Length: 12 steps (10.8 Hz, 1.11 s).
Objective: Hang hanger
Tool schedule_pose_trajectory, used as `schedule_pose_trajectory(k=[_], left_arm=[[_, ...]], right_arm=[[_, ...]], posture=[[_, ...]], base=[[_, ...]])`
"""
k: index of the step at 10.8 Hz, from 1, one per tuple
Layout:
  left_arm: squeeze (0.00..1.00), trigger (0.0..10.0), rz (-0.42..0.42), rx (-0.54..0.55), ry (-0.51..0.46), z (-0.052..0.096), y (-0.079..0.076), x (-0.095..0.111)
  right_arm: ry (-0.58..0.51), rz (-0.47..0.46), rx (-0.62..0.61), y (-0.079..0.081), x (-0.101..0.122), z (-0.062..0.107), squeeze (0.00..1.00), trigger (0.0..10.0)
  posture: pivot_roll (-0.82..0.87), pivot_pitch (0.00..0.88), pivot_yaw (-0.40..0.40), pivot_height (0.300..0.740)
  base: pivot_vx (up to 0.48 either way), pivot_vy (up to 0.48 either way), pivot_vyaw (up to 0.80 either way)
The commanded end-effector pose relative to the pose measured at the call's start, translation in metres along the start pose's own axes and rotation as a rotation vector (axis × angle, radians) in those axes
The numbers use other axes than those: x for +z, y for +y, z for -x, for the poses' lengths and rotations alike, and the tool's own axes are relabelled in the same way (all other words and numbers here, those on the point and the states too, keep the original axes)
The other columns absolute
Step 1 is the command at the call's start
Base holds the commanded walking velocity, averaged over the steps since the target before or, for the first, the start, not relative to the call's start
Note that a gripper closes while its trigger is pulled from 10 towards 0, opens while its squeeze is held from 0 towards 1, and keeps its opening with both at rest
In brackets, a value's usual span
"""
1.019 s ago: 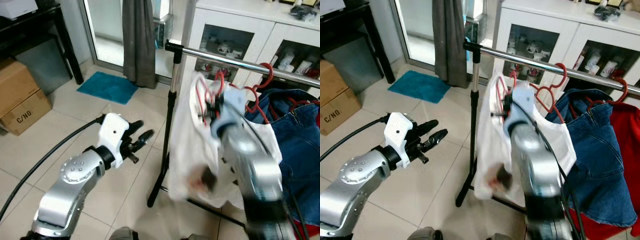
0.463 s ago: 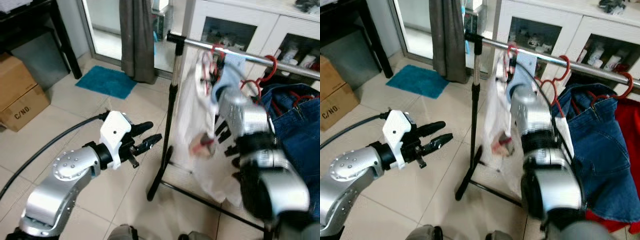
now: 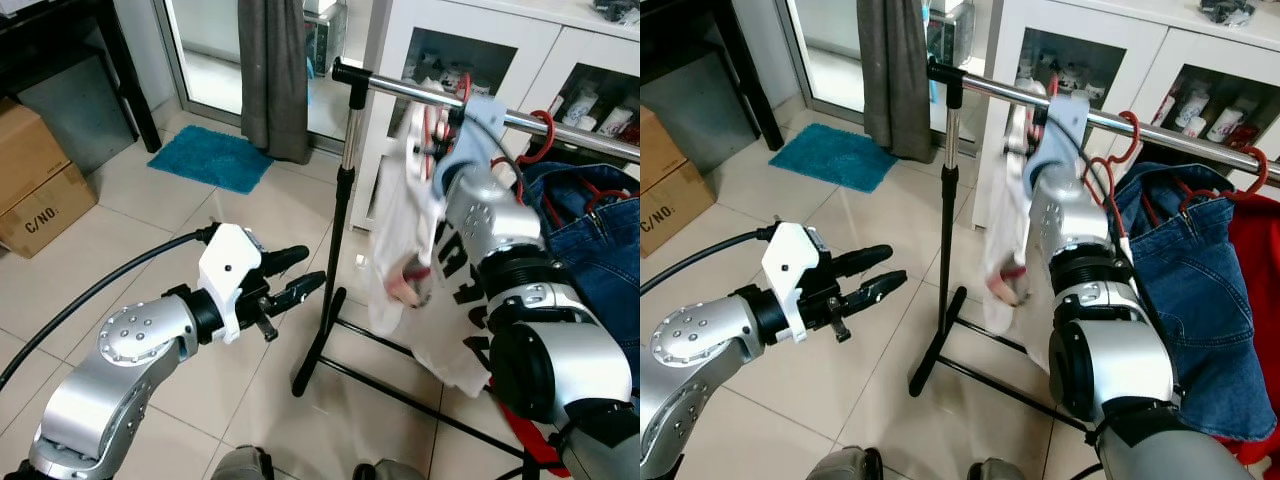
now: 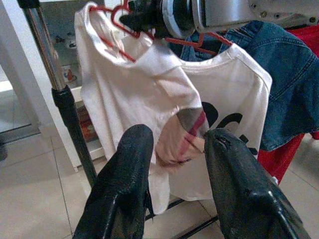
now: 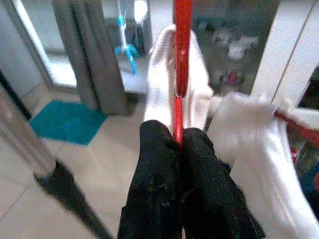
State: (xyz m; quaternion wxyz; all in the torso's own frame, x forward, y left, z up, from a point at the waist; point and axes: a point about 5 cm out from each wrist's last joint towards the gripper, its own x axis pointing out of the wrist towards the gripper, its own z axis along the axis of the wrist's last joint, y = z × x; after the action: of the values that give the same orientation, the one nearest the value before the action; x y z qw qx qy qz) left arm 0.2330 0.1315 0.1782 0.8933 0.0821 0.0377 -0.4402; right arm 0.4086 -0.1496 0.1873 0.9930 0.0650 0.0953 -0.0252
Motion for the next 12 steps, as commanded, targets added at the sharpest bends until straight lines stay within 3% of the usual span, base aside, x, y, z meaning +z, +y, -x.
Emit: schedule_pose_trajectory(k=[1,2,3,7,8,10,12], left_arm=[[0.00,10.0,-0.001,-0.024,0.006,-0.002,-0.001,0.000],[0.00,10.0,-0.004,-0.034,0.012,-0.003,-0.001,0.000],[0.00,10.0,-0.004,-0.036,0.014,-0.003,-0.002,-0.001],[0.00,10.0,-0.001,-0.038,0.019,-0.003,-0.002,-0.004],[0.00,10.0,-0.002,-0.036,0.020,-0.004,-0.002,-0.004],[0.00,10.0,-0.002,0.005,0.016,-0.006,0.003,-0.004],[0.00,10.0,0.046,0.161,-0.019,-0.010,0.016,-0.007]], right_arm=[[-0.028,0.035,0.033,0.004,0.015,-0.002,0.00,10.0],[0.071,0.116,0.141,0.017,0.004,-0.003,0.00,10.0],[0.110,0.131,0.172,0.022,-0.001,-0.002,0.00,10.0],[0.125,0.121,0.204,0.030,-0.006,-0.001,0.00,10.0],[0.118,0.121,0.203,0.028,-0.006,-0.001,1.00,10.0],[0.041,0.096,0.225,0.027,0.002,0.001,1.00,10.0],[-0.138,0.047,0.302,0.020,0.024,0.015,1.00,10.0]], posture=[[0.10,0.104,-0.030,0.740],[0.10,0.092,-0.039,0.740],[0.10,0.090,-0.043,0.740],[0.10,0.070,-0.048,0.740],[0.10,0.067,-0.046,0.740],[0.10,0.060,-0.039,0.740],[0.09,0.053,-0.024,0.740]], base=[[0.000,0.000,0.00],[0.000,0.000,0.00],[0.000,0.000,0.00],[0.000,0.000,0.00],[0.000,0.000,0.00],[0.000,0.000,0.00],[0.000,0.000,0.00]])
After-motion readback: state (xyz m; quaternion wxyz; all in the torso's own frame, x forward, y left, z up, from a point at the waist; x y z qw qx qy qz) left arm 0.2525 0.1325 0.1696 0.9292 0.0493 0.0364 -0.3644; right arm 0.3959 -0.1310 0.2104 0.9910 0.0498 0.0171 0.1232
